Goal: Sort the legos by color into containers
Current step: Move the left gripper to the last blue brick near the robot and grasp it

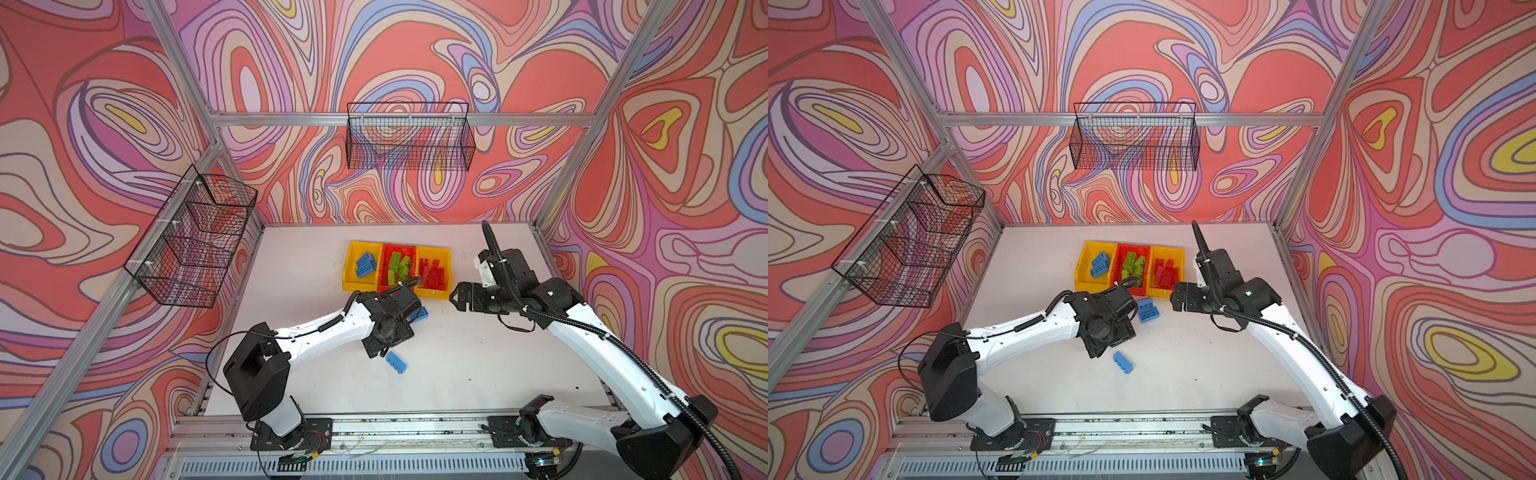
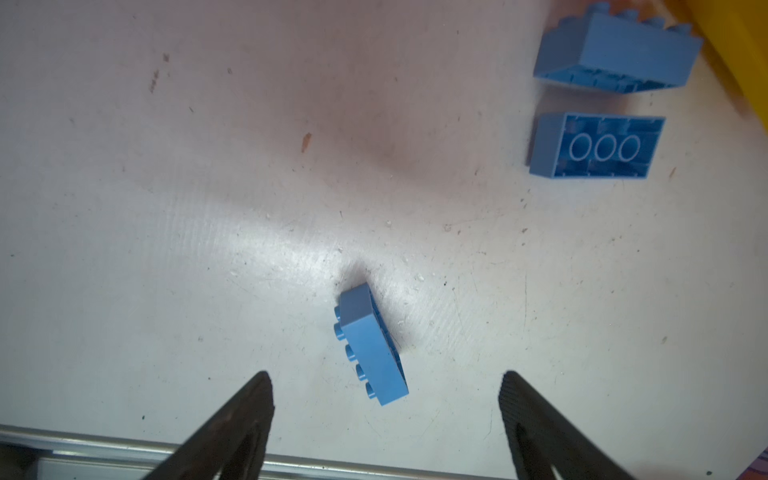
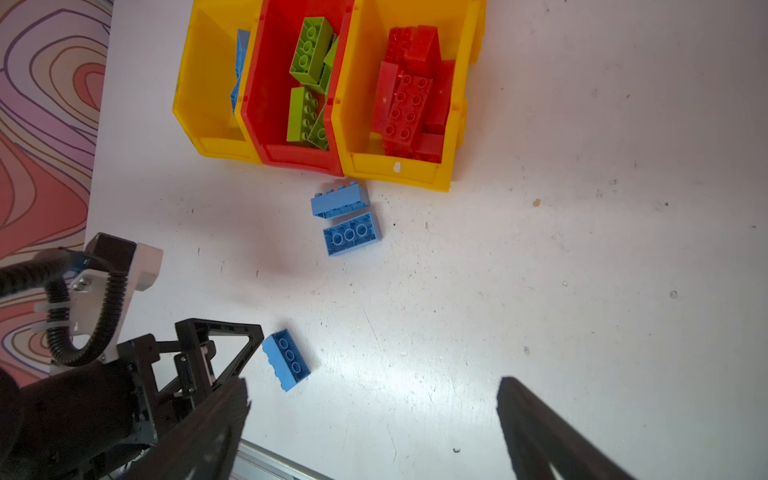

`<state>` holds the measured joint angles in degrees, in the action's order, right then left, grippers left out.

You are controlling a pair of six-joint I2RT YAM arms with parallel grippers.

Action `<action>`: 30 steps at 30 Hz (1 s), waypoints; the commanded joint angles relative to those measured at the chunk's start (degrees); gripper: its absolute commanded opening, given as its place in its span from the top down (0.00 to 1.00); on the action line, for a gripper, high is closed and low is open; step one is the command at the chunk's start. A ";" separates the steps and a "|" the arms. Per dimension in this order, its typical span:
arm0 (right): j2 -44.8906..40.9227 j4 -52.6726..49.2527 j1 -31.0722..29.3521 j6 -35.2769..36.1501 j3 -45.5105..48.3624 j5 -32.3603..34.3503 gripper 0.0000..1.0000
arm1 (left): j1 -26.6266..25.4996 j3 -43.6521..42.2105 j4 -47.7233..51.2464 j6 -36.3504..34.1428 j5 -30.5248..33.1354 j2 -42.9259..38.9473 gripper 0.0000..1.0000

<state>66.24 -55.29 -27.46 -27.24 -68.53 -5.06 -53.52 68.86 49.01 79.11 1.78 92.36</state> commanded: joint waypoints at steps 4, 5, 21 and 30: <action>-3.36 -2.41 -0.31 0.35 2.16 -1.76 0.02 | -4.80 -3.07 -2.28 7.29 0.75 2.93 0.12; -3.64 -2.69 -0.31 0.31 2.09 -1.67 0.02 | -5.22 -3.73 -3.44 7.63 0.13 3.54 0.12; -5.83 -5.60 -0.28 -1.61 -0.25 1.17 0.02 | -2.58 -5.60 -7.64 3.82 -0.52 9.57 0.43; -2.19 -4.14 -0.26 -1.67 -2.47 1.54 0.02 | 0.62 -5.01 -6.81 -0.18 -3.18 11.01 0.69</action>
<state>62.59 -59.83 -27.46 -28.60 -69.17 -4.43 -54.06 63.96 41.30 80.34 -0.62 102.65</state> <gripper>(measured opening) 0.983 0.345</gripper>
